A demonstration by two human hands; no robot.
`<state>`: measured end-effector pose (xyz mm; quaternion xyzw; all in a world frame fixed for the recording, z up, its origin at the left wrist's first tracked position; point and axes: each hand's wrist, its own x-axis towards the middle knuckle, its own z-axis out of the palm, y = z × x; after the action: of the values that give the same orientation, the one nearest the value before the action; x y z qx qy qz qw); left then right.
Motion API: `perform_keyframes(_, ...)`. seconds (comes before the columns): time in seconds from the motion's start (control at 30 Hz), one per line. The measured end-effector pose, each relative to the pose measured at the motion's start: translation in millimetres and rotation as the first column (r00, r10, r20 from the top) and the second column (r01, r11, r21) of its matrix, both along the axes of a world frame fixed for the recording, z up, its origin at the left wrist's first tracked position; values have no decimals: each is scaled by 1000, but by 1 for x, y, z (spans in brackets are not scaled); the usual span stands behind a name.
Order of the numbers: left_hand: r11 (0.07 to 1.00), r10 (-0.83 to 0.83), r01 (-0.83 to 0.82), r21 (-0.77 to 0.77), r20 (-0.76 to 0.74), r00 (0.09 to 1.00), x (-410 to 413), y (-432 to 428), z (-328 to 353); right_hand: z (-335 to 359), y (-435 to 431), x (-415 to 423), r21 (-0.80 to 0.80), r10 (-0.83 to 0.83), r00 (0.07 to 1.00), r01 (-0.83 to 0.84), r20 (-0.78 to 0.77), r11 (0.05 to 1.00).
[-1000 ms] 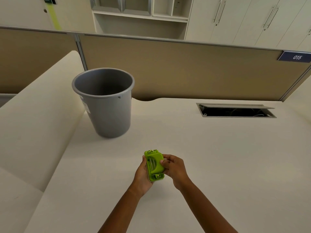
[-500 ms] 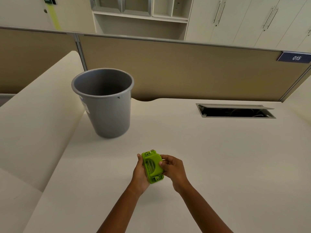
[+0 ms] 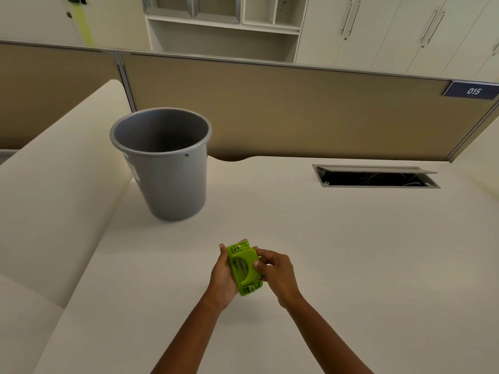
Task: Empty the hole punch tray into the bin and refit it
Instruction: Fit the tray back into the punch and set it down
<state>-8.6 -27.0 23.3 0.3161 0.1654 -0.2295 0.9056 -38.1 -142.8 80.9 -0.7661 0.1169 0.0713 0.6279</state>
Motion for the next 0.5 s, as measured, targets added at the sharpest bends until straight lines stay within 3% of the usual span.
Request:
perform_keyframes(0.27,997,-20,22,-69,20,1000,1,0,-2,3,-3,0,-136,46,999,-42,29,990)
perform_keyframes(0.5,998,-43,40,47,66,997,3,1,-2,3,4,-9,-268,59,995,-36,81,963)
